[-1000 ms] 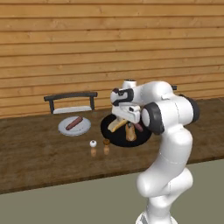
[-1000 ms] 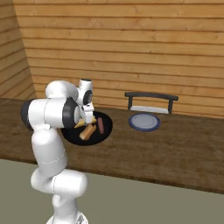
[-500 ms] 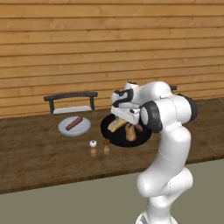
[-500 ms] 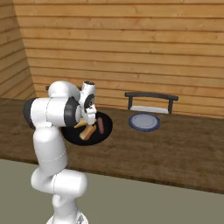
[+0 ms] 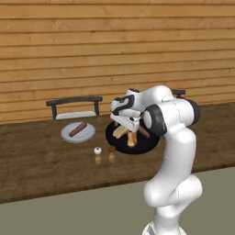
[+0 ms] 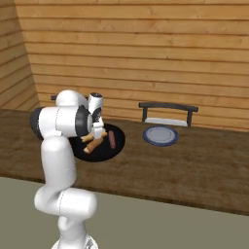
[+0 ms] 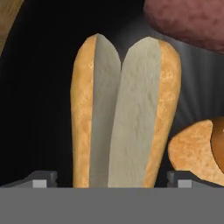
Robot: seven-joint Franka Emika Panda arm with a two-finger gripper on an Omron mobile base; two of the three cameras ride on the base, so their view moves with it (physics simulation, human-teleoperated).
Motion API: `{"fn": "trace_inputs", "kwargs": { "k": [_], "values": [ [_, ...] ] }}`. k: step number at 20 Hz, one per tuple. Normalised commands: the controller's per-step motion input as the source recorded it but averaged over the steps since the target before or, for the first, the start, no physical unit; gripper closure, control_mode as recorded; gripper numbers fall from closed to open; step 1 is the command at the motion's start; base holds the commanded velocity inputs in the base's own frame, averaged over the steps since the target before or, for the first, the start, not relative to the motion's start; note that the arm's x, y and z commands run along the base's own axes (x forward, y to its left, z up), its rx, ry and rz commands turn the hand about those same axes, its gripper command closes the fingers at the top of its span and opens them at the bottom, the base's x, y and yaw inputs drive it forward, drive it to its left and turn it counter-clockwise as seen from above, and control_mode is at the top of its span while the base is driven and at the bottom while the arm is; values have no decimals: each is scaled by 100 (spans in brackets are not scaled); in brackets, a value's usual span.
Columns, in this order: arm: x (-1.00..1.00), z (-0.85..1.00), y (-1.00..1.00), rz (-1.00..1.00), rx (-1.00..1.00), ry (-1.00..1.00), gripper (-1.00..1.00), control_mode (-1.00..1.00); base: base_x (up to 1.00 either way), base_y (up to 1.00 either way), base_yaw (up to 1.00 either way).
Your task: Place one bun and one sausage from the bowl on each plate.
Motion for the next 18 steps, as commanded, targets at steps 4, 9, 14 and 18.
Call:
{"fn": "trace_inputs", "kwargs": {
  "k": [4,9,14,18],
  "values": [
    [6,-31,0,0,0,5,-100,-100,0,0,0],
    [0,-45,0,-1,0,15,-100,-100,0,0,0],
    [-15,-62,3,-4,-2,17,-100,-100,0,0,0],
    [-77,-62,3,-6,-3,2,-100,-100,0,0,0]
  ]
}}
